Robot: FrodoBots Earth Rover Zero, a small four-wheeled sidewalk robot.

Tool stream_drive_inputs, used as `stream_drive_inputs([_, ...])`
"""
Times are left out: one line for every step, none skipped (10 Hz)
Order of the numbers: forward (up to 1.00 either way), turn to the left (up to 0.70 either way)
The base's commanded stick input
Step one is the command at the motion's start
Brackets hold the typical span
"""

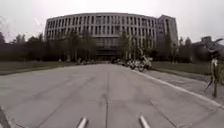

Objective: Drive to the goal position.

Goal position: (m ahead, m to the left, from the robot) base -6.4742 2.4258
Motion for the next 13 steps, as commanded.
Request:
stream_drive_inputs([1.0,0.02])
stream_drive_inputs([1.0,0.02])
stream_drive_inputs([1.0,0.02])
stream_drive_inputs([1.0,0.02])
stream_drive_inputs([0.93,0.02])
stream_drive_inputs([0.4,0.02])
stream_drive_inputs([0.13,0.01])
stream_drive_inputs([0.0,0.28])
stream_drive_inputs([0.0,1.0])
stream_drive_inputs([0.0,1.0])
stream_drive_inputs([0.0,1.0])
stream_drive_inputs([0.0,1.0])
stream_drive_inputs([0.0,1.0])
